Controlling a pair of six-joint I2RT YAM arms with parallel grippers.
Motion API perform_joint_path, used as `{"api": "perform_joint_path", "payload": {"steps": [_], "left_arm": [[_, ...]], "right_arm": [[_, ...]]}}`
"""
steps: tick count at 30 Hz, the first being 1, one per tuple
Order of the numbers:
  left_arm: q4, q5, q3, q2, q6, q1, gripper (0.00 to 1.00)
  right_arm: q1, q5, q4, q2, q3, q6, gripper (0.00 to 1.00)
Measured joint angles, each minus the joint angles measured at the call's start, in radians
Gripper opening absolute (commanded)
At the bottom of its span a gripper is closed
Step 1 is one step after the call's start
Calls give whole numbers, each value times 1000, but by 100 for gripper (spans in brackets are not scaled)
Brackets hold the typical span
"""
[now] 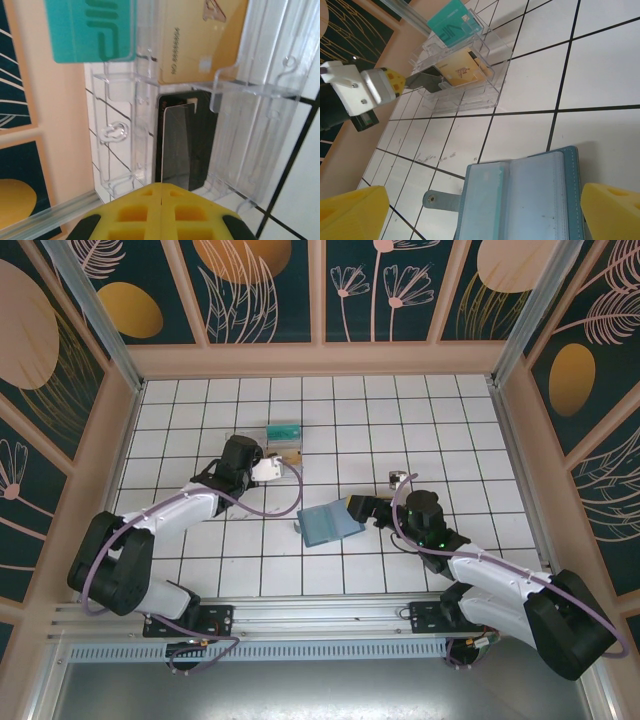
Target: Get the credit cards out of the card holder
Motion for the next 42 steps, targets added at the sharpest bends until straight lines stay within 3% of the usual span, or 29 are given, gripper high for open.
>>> {"api": "perform_joint_path", "payload": {"steps": [12,42], "left_arm": [[87,95,-35,-8,-6,4,0],[114,107,-79,-13,46,59,0]], "right_arm": [[0,0,0,4,0,0,99],[0,0,0,20,2,0,99]]}}
